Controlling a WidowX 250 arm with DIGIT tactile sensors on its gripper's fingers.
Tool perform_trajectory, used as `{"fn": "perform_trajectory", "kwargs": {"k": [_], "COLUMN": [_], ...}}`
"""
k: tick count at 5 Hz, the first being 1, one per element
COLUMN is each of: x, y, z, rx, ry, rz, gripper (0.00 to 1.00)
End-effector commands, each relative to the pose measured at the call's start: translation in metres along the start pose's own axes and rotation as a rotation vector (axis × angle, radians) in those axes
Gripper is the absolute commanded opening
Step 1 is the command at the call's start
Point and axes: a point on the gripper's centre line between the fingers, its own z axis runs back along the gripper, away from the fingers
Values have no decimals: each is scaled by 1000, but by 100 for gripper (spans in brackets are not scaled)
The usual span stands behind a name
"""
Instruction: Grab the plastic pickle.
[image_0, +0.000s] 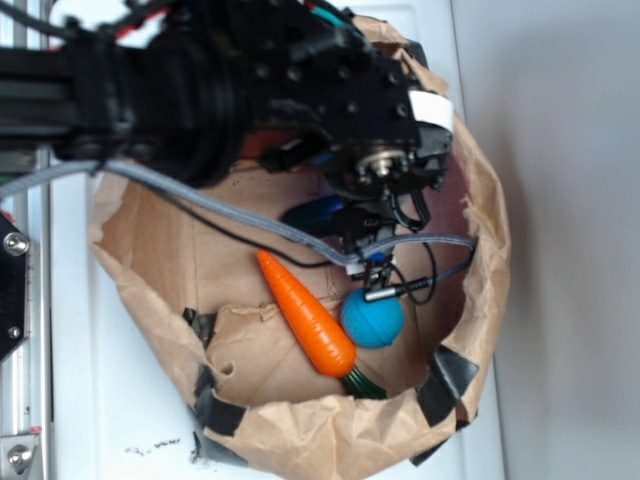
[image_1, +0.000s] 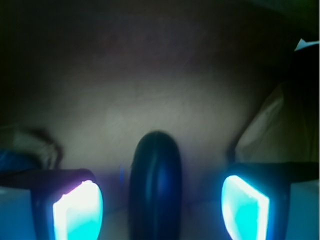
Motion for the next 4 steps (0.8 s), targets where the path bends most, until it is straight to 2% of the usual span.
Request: {"fn": "perform_trajectory", "kwargs": {"k": [1,2,4], "x": [17,16,15], "y": [-9,-7,4], "z": [-4,2,10], "rx": [35,24,35], "ry": [-120,-149,-196], "rz": [-32,-12,57], "gripper": [100,0,0]}}
